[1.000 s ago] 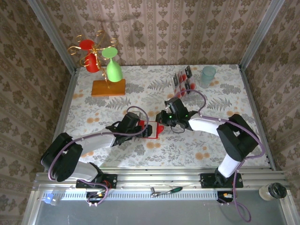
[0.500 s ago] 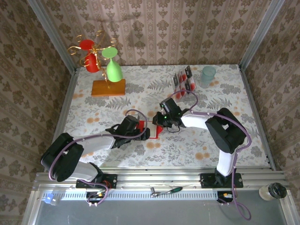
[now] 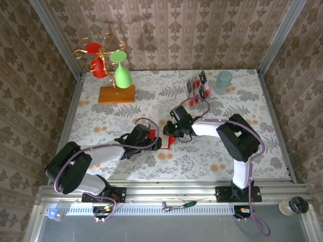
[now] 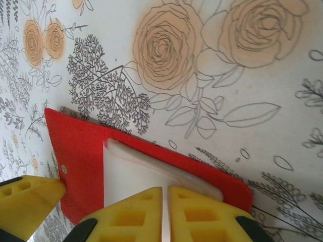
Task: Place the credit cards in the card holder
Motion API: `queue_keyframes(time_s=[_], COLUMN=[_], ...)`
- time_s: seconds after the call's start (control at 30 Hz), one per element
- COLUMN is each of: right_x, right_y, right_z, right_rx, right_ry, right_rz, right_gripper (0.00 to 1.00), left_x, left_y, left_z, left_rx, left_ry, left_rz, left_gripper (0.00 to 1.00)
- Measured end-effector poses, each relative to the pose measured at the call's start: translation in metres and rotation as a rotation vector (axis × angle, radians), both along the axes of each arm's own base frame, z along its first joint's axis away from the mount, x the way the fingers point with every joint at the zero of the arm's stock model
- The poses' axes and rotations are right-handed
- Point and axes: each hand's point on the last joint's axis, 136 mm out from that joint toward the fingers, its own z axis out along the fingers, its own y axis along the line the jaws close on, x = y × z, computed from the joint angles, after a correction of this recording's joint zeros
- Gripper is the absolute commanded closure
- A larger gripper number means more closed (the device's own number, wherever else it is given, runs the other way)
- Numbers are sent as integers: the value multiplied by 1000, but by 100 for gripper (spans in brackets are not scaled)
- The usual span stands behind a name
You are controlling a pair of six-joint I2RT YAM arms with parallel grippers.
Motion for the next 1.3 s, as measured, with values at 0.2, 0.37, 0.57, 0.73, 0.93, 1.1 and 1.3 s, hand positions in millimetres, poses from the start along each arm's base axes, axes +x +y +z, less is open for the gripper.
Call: queue_keyframes(time_s=[0.2,0.37,0.57,0.73,0.93,1.1,1.3], right_x=[1,2,2,3,4,4,5], right_y=[8,13,15,16,17,17,23], right_z=[-1,-1,-1,-1,0,0,9], right_rx=[11,26,31,39,45,47,76], right_ry=[1,-3,-5,-3,-1,0,-10], right_rz=[13,20,20,16,8,8,26], right_gripper=[87,87,88,88,87,82,56], left_x=[2,4,4,5,10,14,16], left_y=[0,-1,-1,0,1,4,3], left_z=[0,0,-1,-2,-5,-7,-7], left_rx=[2,4,5,11,27,36,28], left_ry=[-8,-14,-13,-15,-36,-59,-74], left_rz=[5,6,6,9,18,33,38], left_gripper=[0,0,0,2,15,23,24])
